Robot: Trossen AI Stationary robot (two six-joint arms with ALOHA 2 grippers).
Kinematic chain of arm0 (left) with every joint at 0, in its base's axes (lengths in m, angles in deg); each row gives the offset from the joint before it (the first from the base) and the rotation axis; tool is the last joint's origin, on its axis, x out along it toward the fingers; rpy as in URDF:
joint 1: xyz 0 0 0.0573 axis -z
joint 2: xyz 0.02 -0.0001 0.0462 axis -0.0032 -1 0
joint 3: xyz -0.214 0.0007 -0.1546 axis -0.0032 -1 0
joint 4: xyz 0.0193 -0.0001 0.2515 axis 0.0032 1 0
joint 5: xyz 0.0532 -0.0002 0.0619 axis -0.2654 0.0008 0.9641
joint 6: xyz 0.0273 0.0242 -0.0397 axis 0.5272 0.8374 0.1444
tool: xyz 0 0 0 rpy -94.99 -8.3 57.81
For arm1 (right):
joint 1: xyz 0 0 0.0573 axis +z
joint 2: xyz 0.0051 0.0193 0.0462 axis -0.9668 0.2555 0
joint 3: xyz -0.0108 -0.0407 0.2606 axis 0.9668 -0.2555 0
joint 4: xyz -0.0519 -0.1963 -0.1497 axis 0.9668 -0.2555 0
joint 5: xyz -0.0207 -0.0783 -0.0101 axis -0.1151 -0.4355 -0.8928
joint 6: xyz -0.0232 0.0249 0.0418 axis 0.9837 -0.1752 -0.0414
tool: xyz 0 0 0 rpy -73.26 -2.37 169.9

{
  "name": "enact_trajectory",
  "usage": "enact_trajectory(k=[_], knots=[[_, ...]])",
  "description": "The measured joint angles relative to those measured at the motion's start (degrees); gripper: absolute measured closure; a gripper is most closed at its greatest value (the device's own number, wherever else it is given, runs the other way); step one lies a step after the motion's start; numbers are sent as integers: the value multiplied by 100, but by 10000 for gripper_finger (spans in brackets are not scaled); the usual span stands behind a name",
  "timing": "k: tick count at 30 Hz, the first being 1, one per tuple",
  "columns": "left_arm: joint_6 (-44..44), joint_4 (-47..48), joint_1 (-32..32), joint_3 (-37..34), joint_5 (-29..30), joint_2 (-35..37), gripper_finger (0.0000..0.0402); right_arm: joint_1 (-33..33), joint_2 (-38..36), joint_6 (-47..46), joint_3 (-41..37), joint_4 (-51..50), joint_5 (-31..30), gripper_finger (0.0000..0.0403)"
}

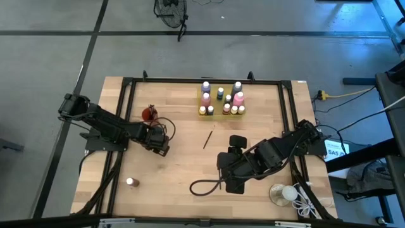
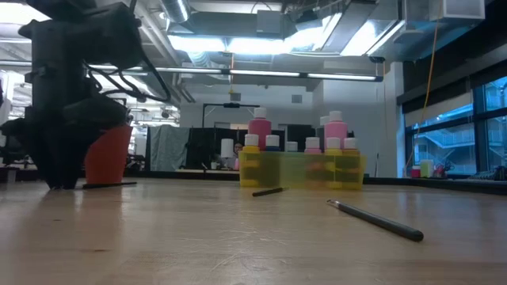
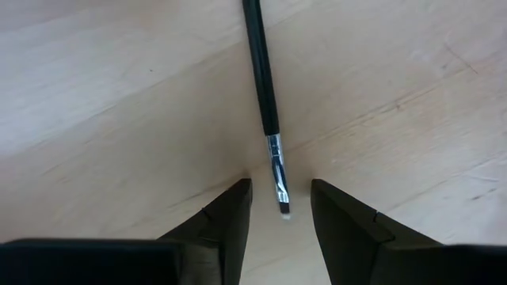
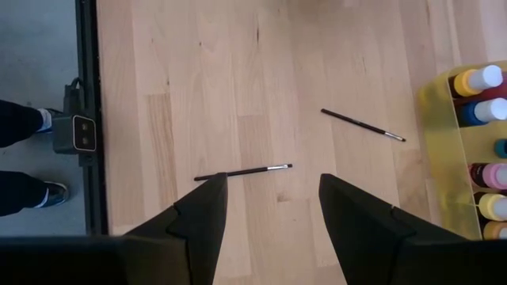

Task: Pick & Place Paint Supplies
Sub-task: Put the silver paint brush into the orange cup

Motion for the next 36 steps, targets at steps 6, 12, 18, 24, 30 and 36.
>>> enact_trajectory(k=[6,12,18,24,30,36], knots=[[-159,42,206,-9,139,-4,305,0,0,2,0,0,0,199],[-182,76,210,-8,122,-2,345,0,0,2,0,0,0,199],[-157,94,210,-7,77,0,387,0,-25,2,0,0,0,200],[15,114,208,-7,24,0,397,0,-33,2,0,0,1,200],[221,130,251,2,-68,142,398,2,-35,35,0,0,0,200],[222,807,520,391,-370,524,399,2,-35,111,0,0,-87,200]])
